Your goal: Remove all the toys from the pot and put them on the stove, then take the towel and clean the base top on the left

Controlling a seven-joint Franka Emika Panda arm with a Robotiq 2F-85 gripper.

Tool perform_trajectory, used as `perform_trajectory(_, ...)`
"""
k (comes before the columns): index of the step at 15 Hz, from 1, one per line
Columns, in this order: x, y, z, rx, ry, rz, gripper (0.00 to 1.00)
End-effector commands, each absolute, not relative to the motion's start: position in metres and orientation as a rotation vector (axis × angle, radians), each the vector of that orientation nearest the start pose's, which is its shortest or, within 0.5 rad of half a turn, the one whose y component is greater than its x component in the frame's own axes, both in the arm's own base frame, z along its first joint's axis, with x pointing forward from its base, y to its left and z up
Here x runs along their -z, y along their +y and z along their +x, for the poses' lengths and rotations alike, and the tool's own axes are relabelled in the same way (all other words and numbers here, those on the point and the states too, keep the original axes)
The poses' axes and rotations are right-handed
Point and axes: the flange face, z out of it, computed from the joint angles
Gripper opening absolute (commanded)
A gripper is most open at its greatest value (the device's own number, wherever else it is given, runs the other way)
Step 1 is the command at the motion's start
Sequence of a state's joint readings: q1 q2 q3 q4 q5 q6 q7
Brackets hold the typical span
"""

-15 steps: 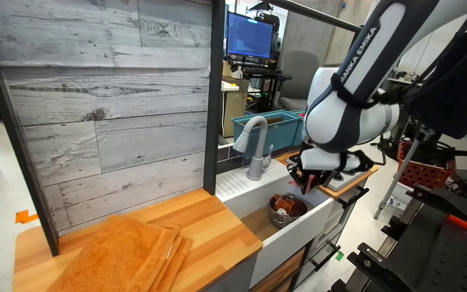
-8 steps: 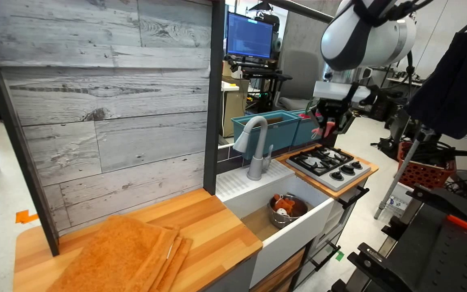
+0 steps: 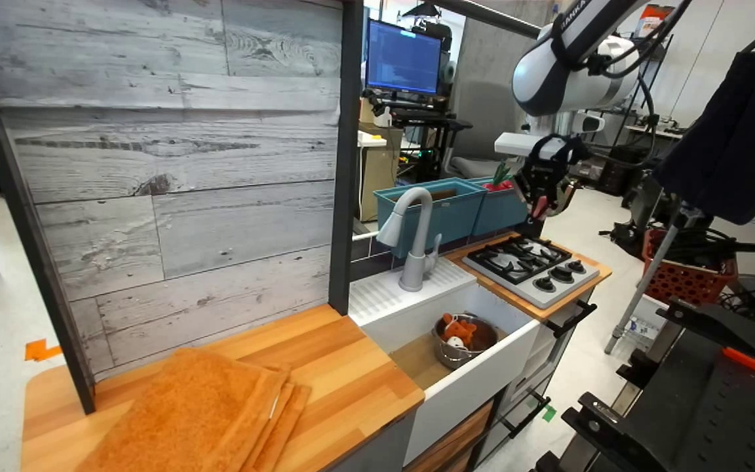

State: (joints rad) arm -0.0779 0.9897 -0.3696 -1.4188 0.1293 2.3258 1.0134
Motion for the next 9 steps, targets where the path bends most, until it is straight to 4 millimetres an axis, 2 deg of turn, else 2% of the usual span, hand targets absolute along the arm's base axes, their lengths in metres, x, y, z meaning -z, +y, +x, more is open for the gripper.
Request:
perform_trajectory(1,-0.094,-0.280,0.685,0.000,2.390,-2.377,0.20)
perform_trajectory(2,-0.088,-0.282,0.688,-0.010,2.419,-2.346,0.34)
perform_trajectory(4,-0.084,-0.276,0.699,-0.028,2.418,-2.345,0.46)
perform_trajectory(5,-0.083,-0.278,0.682,-0.005,2.398,-2.383,0.30)
perform_trajectory(7,-0.080,-0.273,0.690,-0.011,2.405,-2.370,0.44)
perform_trajectory(9,-0.081,-0.271,0.694,-0.003,2.406,-2.366,0.46)
